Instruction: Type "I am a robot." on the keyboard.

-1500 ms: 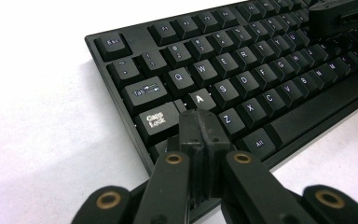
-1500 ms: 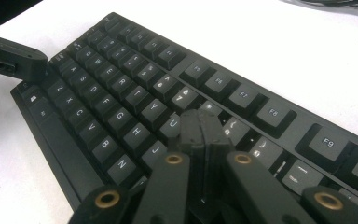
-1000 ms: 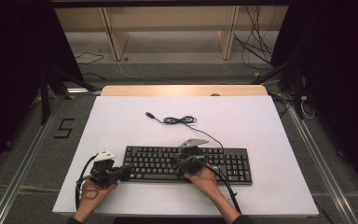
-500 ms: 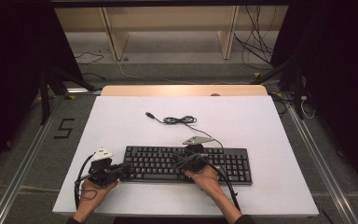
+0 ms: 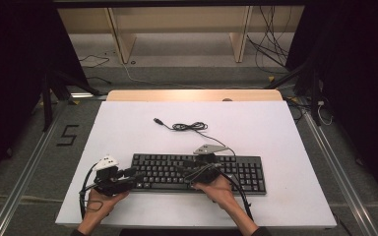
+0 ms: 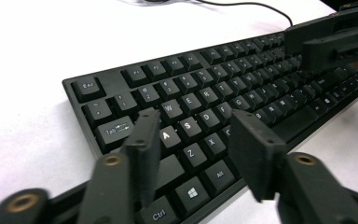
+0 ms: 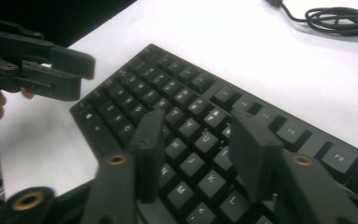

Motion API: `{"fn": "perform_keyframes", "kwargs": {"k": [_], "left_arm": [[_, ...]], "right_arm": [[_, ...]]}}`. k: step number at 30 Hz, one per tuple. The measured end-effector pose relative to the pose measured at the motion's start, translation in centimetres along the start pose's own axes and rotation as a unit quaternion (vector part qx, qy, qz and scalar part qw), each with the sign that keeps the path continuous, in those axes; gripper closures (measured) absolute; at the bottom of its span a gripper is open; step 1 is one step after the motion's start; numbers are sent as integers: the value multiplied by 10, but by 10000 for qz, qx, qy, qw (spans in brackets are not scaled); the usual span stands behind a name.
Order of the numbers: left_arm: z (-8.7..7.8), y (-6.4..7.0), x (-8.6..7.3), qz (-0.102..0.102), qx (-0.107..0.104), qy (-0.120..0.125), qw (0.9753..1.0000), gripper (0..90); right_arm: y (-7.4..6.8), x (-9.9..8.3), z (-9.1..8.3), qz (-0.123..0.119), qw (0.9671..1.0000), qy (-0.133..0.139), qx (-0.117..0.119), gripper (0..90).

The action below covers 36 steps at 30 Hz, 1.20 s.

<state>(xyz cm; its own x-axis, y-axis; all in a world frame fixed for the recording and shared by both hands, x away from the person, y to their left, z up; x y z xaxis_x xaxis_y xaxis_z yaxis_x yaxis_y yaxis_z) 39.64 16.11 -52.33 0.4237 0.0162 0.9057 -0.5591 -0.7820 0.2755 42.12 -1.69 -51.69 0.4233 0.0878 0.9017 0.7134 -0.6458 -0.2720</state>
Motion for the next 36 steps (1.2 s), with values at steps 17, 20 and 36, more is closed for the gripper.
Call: {"fn": "perform_keyframes", "kwargs": {"k": [17, 20, 36], "left_arm": [[0, 4, 8, 11, -73, 314, 9995, 335], [0, 5, 9, 14, -98, 349, 9993, 332], [1, 9, 10, 63, -173, 419, 9990, 308]], "right_arm": [[-21, -4, -7, -170, 9994, -87, 300, 592], [-23, -5, -7, -199, 9992, -115, 322, 636], [-31, -20, -9, -356, 9981, -325, 373, 898]]}}
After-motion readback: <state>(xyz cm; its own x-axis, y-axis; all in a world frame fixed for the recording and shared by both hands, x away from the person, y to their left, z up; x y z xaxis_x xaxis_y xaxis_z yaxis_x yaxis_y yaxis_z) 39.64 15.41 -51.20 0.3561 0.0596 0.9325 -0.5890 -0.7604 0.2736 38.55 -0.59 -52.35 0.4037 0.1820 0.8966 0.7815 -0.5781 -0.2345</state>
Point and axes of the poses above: each handheld gripper's, and its own axes: z roughly forward along the jaws, x roughly out of its top, y roughly to its right, the point moved 10 cm from there along z, roughly forward along the jaws, and after that the axes turned 15 degrees about y, right-handed, at the moved point
